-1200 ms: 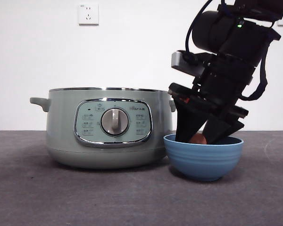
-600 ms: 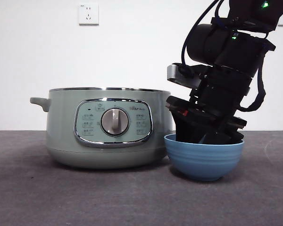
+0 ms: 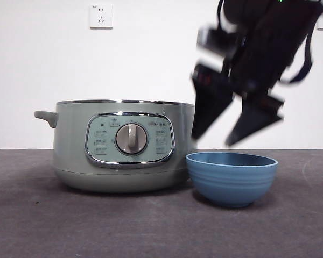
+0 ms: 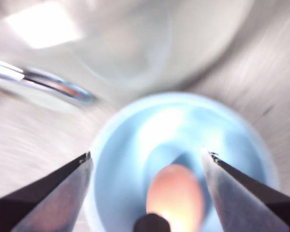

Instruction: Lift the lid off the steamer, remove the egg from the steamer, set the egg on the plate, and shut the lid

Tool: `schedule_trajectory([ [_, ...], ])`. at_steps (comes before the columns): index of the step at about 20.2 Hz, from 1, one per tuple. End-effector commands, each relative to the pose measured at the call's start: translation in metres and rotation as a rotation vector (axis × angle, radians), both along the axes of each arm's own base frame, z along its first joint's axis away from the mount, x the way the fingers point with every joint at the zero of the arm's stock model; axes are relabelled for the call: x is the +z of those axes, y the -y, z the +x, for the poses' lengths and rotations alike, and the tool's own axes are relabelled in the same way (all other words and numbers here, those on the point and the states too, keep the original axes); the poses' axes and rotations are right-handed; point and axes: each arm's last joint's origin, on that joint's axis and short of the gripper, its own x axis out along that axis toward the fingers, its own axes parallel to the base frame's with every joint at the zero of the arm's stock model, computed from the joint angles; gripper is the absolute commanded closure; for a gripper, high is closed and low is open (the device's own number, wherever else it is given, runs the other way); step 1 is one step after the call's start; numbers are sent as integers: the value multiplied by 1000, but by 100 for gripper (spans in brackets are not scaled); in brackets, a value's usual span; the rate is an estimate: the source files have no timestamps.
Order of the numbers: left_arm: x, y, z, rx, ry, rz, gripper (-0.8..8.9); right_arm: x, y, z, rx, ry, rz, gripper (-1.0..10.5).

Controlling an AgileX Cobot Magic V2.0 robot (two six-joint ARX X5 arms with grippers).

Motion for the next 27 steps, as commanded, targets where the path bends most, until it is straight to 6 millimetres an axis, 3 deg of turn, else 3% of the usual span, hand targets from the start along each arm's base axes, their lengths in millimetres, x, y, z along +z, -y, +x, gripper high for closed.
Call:
schedule_trajectory([
  [1, 14, 5, 8, -51, 87, -50, 822, 35, 9, -17, -7, 84, 54, 559],
  [6, 17, 28, 52, -121, 95, -76, 822, 108, 45, -77, -41, 289, 216, 560],
  [12, 6, 62, 110, -158, 76, -72, 822, 154, 87, -146, -83, 497, 408, 559],
  [17, -17, 97, 157, -197, 49, -50, 822, 163, 103, -173, -124, 543, 482, 559],
  [27, -59, 127, 210, -203, -22, 1, 822, 159, 107, -179, -127, 517, 464, 559],
])
